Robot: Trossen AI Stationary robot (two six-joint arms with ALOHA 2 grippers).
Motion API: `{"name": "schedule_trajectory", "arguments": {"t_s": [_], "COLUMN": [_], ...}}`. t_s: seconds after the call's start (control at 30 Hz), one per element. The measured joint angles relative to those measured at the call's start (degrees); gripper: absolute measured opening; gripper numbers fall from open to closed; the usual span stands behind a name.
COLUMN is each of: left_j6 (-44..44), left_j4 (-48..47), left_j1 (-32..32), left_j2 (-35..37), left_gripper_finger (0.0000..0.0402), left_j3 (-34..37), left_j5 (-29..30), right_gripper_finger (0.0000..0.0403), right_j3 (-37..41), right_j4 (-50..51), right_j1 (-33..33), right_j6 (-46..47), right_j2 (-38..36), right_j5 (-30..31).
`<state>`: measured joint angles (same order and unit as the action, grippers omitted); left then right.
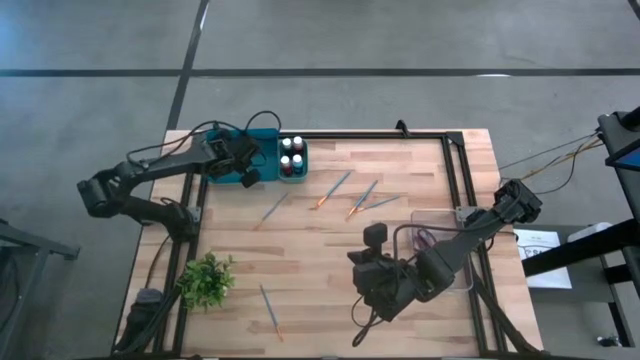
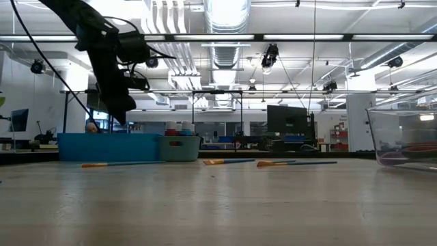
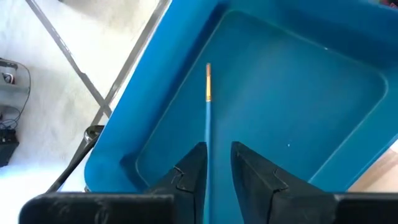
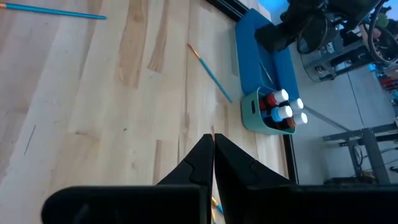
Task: Pick & Place Paint Supplies
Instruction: Put the blue paint brush into the blue bin
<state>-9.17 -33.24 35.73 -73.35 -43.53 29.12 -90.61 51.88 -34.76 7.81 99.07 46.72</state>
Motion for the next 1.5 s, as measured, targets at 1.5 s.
{"name": "schedule_trajectory", "arguments": {"t_s": [1.5], "left_j6": [39.3], "left_j4": [-14.8], "left_j1": [-27.2], "left_j2": [0.0], "left_gripper_finger": [0.0081], "left_j3": [2.3], "left_j5": [-33.6], "right_gripper_finger": [0.0009], "right_j3": [0.0], "right_j4": [0.1], "right_j1": [-5.5], "right_j6": [4.1], "right_j2": [-0.2], "right_j5": [7.8]}}
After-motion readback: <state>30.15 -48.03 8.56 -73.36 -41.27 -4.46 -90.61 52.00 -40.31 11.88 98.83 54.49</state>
